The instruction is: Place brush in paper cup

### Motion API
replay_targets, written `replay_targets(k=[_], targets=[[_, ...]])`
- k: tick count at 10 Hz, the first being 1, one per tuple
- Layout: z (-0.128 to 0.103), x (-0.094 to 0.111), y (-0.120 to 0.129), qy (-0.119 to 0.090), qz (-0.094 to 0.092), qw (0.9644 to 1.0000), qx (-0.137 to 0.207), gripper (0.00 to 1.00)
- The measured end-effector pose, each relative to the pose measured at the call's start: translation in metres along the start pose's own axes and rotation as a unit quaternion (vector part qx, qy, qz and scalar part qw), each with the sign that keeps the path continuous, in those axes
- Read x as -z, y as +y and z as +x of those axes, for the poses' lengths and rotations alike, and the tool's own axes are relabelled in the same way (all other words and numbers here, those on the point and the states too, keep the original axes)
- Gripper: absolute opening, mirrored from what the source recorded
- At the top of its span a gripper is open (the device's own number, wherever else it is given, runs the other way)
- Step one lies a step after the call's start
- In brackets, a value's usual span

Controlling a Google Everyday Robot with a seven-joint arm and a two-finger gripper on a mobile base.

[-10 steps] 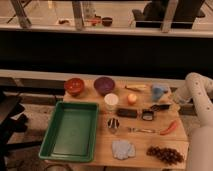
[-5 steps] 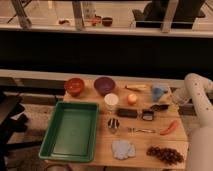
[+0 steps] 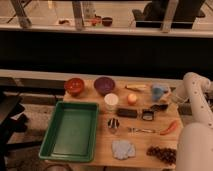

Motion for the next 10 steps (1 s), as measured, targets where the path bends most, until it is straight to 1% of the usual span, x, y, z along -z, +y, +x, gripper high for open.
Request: replay_targets(k=[1, 4, 5, 8, 10], targets=[[0.003, 0.001, -0.001, 0.000, 0.001, 1.0000, -0.003, 0.63], [0.010, 0.005, -0.002, -0.002, 0.004, 1.0000, -0.005, 0.51], [0.010, 0.006, -0.002, -0.002, 0.004, 1.0000, -0.004, 0.50], [0.018, 0.000, 0.003, -0.002, -0.009, 1.0000, -0.002, 0.50], [0.018, -0.005, 0.006, -0.002, -0.023, 0.9997, 0.004, 0.49]])
